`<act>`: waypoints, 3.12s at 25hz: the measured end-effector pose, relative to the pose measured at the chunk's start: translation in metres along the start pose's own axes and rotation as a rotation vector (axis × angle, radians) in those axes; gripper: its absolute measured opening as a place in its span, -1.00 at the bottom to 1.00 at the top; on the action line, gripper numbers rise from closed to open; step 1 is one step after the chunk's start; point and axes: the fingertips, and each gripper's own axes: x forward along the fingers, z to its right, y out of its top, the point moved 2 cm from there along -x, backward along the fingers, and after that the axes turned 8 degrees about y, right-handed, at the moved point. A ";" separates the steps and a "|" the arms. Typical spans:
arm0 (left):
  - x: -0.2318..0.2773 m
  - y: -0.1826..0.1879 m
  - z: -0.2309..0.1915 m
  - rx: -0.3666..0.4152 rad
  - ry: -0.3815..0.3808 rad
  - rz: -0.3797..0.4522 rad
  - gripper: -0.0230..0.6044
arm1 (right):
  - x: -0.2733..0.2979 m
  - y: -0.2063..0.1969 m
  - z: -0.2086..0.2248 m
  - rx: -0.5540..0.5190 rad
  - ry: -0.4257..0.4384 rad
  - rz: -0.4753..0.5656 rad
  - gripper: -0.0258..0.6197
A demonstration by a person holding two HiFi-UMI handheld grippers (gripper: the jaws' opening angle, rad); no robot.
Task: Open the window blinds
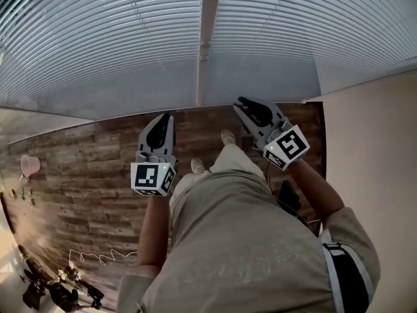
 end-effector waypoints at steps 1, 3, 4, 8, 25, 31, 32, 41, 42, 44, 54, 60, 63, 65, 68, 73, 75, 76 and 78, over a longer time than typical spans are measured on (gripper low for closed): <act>-0.006 -0.003 0.001 -0.001 -0.009 -0.008 -0.84 | -0.006 0.000 -0.008 0.001 -0.013 0.001 -0.70; -0.012 -0.010 0.005 -0.002 -0.028 -0.032 -0.83 | -0.016 -0.001 -0.018 -0.009 -0.037 0.000 -0.70; -0.012 -0.017 0.007 0.000 -0.039 -0.044 -0.84 | -0.020 -0.007 -0.020 -0.013 -0.050 0.001 -0.70; -0.027 -0.031 0.026 -0.005 -0.085 -0.070 -0.84 | -0.040 -0.020 -0.039 0.004 -0.098 -0.002 -0.70; -0.074 0.004 0.109 -0.400 -0.534 -0.027 -0.26 | -0.042 0.004 -0.107 0.098 0.022 -0.014 -0.65; -0.086 0.028 0.129 -0.628 -0.776 0.049 -0.03 | 0.008 0.017 -0.122 0.311 0.204 0.045 -0.36; -0.086 0.029 0.131 -0.641 -0.793 0.061 -0.03 | 0.016 0.017 -0.125 0.342 0.234 0.058 -0.33; -0.091 0.043 0.110 -0.989 -0.867 0.204 -0.48 | 0.062 0.018 -0.155 0.655 0.458 0.133 -0.29; -0.091 0.042 0.106 -1.010 -0.856 0.213 -0.49 | 0.066 0.018 -0.156 0.682 0.467 0.134 -0.29; -0.090 0.046 0.097 -1.035 -0.835 0.226 -0.50 | 0.074 0.021 -0.158 0.722 0.476 0.128 -0.29; -0.100 0.046 0.058 -1.114 -0.820 0.289 -0.51 | 0.108 0.016 -0.172 0.770 0.471 0.043 -0.22; -0.096 0.052 0.042 -1.144 -0.784 0.357 -0.52 | 0.126 0.021 -0.176 0.771 0.556 -0.038 -0.22; -0.095 0.047 0.045 -1.152 -0.792 0.358 -0.52 | 0.125 0.011 -0.176 0.771 0.560 -0.036 -0.22; -0.096 0.044 0.044 -1.156 -0.790 0.349 -0.52 | 0.126 0.007 -0.177 0.778 0.559 -0.036 -0.22; -0.094 0.047 0.046 -1.149 -0.802 0.327 -0.52 | 0.126 0.010 -0.176 0.788 0.554 -0.015 -0.22; -0.091 0.046 0.050 -1.157 -0.817 0.293 -0.52 | 0.122 0.008 -0.173 0.807 0.534 0.009 -0.22; -0.091 0.045 0.051 -1.166 -0.815 0.281 -0.52 | 0.121 0.007 -0.173 0.818 0.531 0.009 -0.22; -0.091 0.045 0.052 -1.165 -0.816 0.275 -0.52 | 0.120 0.007 -0.173 0.823 0.530 0.012 -0.22; -0.090 0.043 0.052 -1.161 -0.816 0.262 -0.52 | 0.120 0.005 -0.172 0.835 0.534 0.022 -0.22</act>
